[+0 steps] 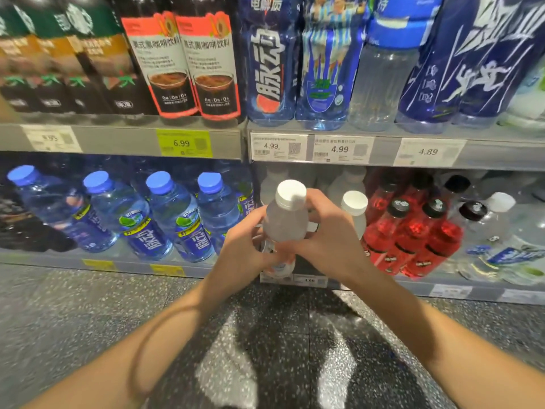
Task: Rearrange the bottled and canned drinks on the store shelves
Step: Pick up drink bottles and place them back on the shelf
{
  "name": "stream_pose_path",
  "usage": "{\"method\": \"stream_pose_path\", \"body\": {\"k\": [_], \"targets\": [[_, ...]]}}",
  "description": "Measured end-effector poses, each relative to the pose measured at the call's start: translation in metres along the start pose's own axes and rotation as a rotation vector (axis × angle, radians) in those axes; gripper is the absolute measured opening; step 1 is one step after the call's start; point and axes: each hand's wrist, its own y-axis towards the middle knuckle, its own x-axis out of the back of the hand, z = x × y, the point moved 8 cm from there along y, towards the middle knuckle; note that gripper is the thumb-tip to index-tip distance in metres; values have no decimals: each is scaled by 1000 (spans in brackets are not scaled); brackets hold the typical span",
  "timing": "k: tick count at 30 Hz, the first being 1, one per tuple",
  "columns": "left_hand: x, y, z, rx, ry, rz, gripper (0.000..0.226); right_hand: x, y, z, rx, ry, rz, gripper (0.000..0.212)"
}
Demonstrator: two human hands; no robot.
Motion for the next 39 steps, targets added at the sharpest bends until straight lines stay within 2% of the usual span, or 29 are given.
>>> {"method": "stream_pose_path", "body": {"k": [14,20,24,29,33,39], "targets": [[0,12,21,-6,153,-118,66,-26,14,-34,-9,18,49,82],[1,12,32,-1,188,-174,49,-32,17,-41,-41,-4,72,74],[3,13,43,15,196,-176,51,-37,18,-48,-98,-53,104,79],[0,18,39,12,193,-157,42,-36,25,-53,-121,-59,48,70],[1,18,42,18,226,-165,48,-34,24,-56,-168,-61,60,70],[0,14,49,147,300,-151,51,-37,18,-51,-248,-3,151,74]]}}
